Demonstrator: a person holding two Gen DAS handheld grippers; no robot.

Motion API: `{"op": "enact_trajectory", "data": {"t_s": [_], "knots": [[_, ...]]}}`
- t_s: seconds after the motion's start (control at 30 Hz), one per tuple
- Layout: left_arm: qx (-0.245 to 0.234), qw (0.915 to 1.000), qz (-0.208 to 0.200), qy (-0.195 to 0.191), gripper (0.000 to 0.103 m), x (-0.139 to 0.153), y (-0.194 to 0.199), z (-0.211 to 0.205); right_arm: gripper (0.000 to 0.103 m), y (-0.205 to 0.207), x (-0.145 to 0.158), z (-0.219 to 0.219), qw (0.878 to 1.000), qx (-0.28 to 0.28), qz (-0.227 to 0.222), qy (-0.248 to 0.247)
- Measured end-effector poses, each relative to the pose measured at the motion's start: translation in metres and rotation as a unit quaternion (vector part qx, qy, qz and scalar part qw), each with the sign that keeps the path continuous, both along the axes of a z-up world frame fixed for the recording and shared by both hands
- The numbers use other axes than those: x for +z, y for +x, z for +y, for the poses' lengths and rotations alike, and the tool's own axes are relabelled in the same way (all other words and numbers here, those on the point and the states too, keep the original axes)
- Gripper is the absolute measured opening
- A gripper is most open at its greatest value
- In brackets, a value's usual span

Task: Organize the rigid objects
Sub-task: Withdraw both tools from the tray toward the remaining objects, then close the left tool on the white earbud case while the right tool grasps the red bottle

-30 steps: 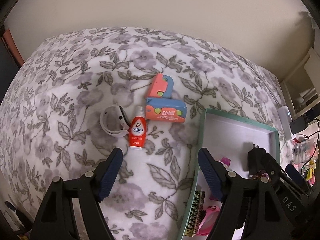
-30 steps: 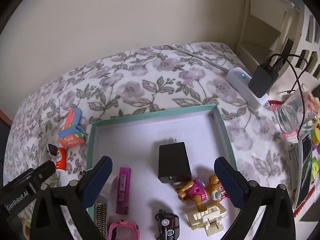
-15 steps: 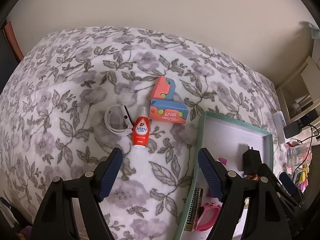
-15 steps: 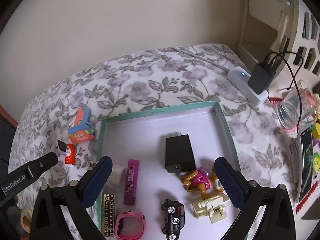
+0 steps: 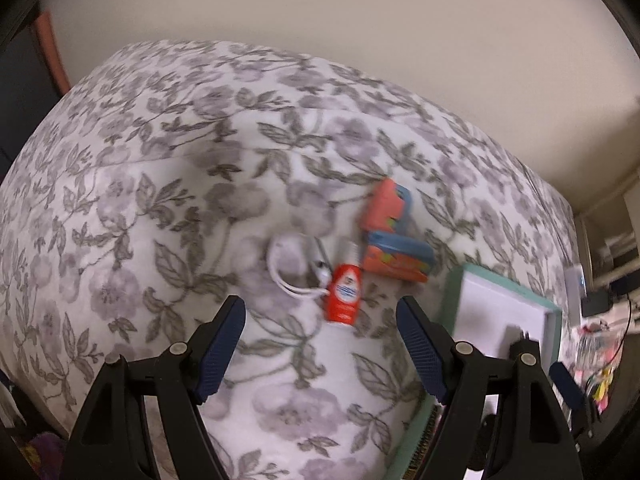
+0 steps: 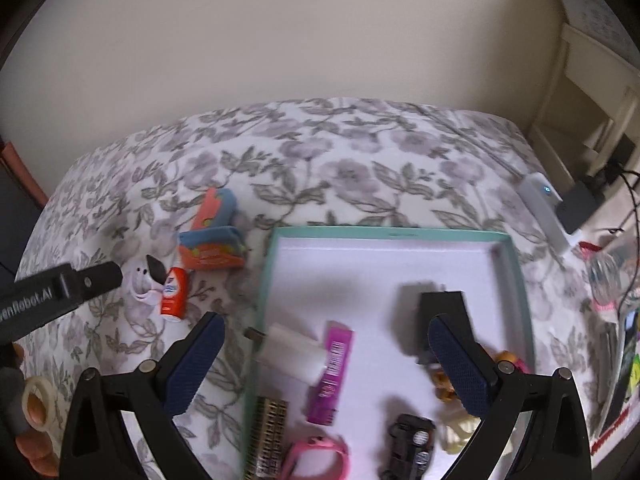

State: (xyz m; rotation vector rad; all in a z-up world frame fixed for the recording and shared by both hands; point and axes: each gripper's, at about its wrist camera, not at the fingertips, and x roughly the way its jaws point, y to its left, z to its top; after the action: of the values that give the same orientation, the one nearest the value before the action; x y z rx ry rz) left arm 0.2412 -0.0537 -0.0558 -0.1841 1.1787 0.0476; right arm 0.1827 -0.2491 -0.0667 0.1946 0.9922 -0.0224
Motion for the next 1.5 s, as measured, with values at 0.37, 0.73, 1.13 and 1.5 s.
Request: {"op": "enact_trajectory", "data": {"t_s": [0.37,0.73,1.13,1.5], "knots": [[0.094,0.9947,0.021,-0.035,0.079,-0.018,0.020,0.079,0.099,0.029,-0.008,0.035,0.999,0.041,-0.001,0.021],[0.080,0.9951,0.035,-0.046,0.079,-0.031,0.037,0.076,0.094,0.042,-0.021,0.069,0.996,0.082,0.008,0.029],[0.035,0.9967,0.050,-0.054,0.079,-0.046,0.047,0.051,0.094,0.052,-0.040,0.092,0.994,0.108,0.022,0.017],[-0.002,0.9966,0.061,-0.055,0.079,-0.058,0.049,0.034,0.091,0.059,-0.059,0.110,0.991,0.128,0.035,0.005]]}}
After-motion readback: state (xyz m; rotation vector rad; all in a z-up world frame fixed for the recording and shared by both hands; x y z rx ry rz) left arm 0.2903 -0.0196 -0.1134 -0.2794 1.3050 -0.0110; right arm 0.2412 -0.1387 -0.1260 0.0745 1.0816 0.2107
